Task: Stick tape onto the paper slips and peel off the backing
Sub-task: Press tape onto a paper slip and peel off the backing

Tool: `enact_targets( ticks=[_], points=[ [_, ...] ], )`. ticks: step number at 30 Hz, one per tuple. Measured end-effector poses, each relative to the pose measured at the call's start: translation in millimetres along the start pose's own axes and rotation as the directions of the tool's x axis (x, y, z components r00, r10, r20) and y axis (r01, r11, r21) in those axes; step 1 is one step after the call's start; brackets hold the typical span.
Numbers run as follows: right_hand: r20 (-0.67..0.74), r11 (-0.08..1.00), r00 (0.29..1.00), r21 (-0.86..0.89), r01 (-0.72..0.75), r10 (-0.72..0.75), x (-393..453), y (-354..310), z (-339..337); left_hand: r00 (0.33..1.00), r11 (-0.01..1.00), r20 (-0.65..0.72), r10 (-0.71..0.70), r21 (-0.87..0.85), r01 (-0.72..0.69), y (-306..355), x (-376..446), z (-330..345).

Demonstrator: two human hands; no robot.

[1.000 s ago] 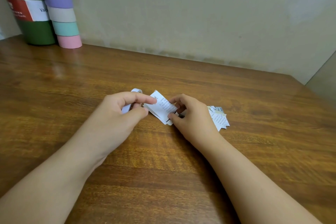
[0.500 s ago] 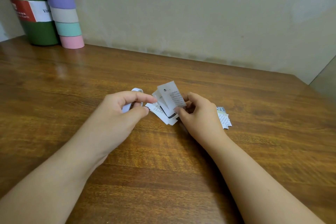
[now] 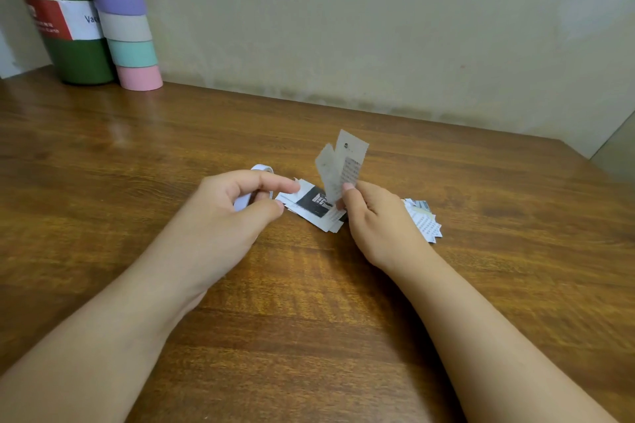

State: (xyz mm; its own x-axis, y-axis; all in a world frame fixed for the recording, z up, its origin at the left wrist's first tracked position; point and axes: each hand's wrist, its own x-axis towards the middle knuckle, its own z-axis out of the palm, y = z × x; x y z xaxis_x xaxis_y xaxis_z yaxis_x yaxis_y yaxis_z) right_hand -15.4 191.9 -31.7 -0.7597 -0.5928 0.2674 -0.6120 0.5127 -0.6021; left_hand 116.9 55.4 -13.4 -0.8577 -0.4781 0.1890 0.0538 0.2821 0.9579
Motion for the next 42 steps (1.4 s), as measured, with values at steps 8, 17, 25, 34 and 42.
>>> enact_targets(
  ticks=[8, 17, 25, 34, 42],
  points=[
    [-0.185, 0.998, 0.982, 0.042, 0.056, -0.048, 0, -2, -6, 1.000, 1.000, -0.002, -0.001, 0.011, 0.001, -1, 0, 0],
    [-0.202, 0.995, 0.977, 0.090, -0.044, 0.061, 0, 1, -13, 1.000, 1.000, -0.005, -0.004, -0.009, 0.004, 1, -1, 0],
    [0.249, 0.958, 0.968, 0.271, -0.094, 0.025, -16, -12, -26, 1.000, 1.000, -0.026, -0.011, -0.027, 0.010, 5, -2, 0],
    [-0.037, 0.969, 0.970, 0.060, 0.241, -0.239, -25, -20, -24, 1.000, 1.000, 0.018, 0.010, 0.001, -0.010, 6, -4, -1],
    [0.011, 0.877, 0.952, 0.394, 0.277, -0.306, -36, -39, -19, 0.994, 0.999, 0.102, 0.045, 0.013, -0.047, 10, -6, 1]
  ],
)
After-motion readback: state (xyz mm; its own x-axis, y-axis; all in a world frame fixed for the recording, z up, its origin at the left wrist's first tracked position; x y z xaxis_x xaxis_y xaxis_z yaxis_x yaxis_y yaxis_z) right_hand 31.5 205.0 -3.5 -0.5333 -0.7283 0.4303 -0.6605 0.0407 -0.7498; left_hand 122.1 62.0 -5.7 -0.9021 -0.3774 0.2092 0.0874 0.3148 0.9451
